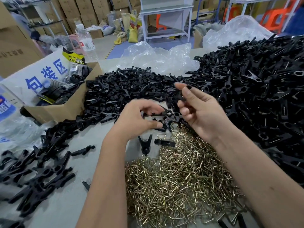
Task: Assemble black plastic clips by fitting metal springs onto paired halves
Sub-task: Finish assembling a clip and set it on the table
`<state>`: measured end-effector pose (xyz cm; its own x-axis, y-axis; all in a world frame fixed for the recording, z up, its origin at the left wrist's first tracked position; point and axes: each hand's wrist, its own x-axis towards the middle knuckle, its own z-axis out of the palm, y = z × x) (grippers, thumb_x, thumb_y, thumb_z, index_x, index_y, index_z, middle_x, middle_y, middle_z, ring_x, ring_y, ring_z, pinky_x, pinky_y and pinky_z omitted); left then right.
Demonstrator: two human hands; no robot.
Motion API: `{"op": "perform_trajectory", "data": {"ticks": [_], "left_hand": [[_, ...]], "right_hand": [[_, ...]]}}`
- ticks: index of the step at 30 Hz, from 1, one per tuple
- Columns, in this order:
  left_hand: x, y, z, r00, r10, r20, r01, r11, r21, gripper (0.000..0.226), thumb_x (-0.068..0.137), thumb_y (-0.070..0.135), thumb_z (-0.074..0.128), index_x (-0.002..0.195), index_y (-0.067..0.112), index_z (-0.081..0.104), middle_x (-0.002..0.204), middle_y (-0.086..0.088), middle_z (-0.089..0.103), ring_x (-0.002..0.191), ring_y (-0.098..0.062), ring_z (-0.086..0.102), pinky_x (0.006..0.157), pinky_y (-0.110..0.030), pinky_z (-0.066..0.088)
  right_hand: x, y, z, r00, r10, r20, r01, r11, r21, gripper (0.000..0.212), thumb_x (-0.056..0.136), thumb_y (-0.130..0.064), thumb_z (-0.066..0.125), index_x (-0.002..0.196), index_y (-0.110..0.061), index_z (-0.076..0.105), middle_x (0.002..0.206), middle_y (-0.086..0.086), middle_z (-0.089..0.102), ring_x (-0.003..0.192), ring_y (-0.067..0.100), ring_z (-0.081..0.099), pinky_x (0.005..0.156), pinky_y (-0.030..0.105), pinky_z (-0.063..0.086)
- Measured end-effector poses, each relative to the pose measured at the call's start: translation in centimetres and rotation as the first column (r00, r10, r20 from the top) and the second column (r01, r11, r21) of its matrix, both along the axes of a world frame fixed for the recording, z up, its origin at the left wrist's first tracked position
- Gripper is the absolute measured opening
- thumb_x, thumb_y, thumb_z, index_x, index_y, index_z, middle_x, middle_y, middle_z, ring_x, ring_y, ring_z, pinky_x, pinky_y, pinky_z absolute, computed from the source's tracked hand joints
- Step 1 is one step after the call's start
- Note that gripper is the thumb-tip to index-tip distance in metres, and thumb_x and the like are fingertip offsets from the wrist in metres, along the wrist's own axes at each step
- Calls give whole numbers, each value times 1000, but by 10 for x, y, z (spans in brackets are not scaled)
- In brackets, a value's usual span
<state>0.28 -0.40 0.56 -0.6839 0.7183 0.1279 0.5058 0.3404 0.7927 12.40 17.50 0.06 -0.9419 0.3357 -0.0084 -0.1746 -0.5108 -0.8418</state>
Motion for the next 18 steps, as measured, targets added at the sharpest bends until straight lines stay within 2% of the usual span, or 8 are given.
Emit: {"op": "perform_trajectory", "data": {"ticks": [2,4,5,9,12,14,16,18], "left_hand": [[0,-1,-7,1000,0,27,4,987,-158,48,69,22,94,107,44,75,117,24,64,96,10,63,76,-13,46],[-1,1,-11,1000,18,-3,-19,974,-226,46,71,23,94,107,44,75,118,22,59,105,2,59,88,-22,46],[-1,2,-11,999,37,-29,-43,970,-239,42,72,20,94,102,43,75,113,20,60,102,-4,60,89,-29,48],[-6,2,-12,997,50,-66,-67,955,-289,34,73,17,93,82,37,68,87,14,63,61,-6,55,62,-29,49],[-7,1,-15,997,67,-40,-76,960,-269,27,75,22,92,83,29,67,83,1,68,55,-12,54,58,-32,50],[-7,-2,-14,997,67,27,-61,981,-182,21,81,21,87,87,25,67,76,3,68,57,-11,57,56,-28,52],[-7,-3,-11,993,37,109,-34,999,-36,14,88,19,81,95,19,69,77,0,69,66,-10,61,62,-26,54],[-5,-2,-7,978,-28,208,3,993,120,11,94,16,74,103,12,70,85,-6,71,77,-10,64,69,-26,53]], "right_hand": [[-2,4,2,978,-207,11,204,970,129,58,94,-16,67,150,-21,53,90,12,77,72,18,72,61,22,58],[-2,2,1,953,-303,-19,298,922,248,75,101,-6,62,164,-22,24,101,14,78,84,26,77,69,29,62],[-3,0,-1,942,-335,-32,328,895,303,76,102,-1,60,164,-21,22,102,14,77,84,28,78,68,31,63],[-3,-7,-7,905,-416,-92,373,669,643,35,97,0,67,129,-15,63,86,7,75,68,23,75,54,30,59],[-2,-12,-13,895,-421,-148,328,396,858,14,94,-8,73,103,-18,76,82,-6,74,68,9,70,59,22,56],[-2,-16,-15,898,-402,-178,315,304,899,12,94,-11,74,102,-19,78,84,-10,73,72,3,66,63,15,53],[-3,-18,-16,919,-360,-159,282,320,904,16,94,-14,74,109,-21,77,88,-10,72,72,2,64,63,14,50],[-4,-18,-14,966,-247,-81,200,509,837,22,95,-14,73,114,-25,75,92,-2,72,69,6,64,62,24,55]]}}
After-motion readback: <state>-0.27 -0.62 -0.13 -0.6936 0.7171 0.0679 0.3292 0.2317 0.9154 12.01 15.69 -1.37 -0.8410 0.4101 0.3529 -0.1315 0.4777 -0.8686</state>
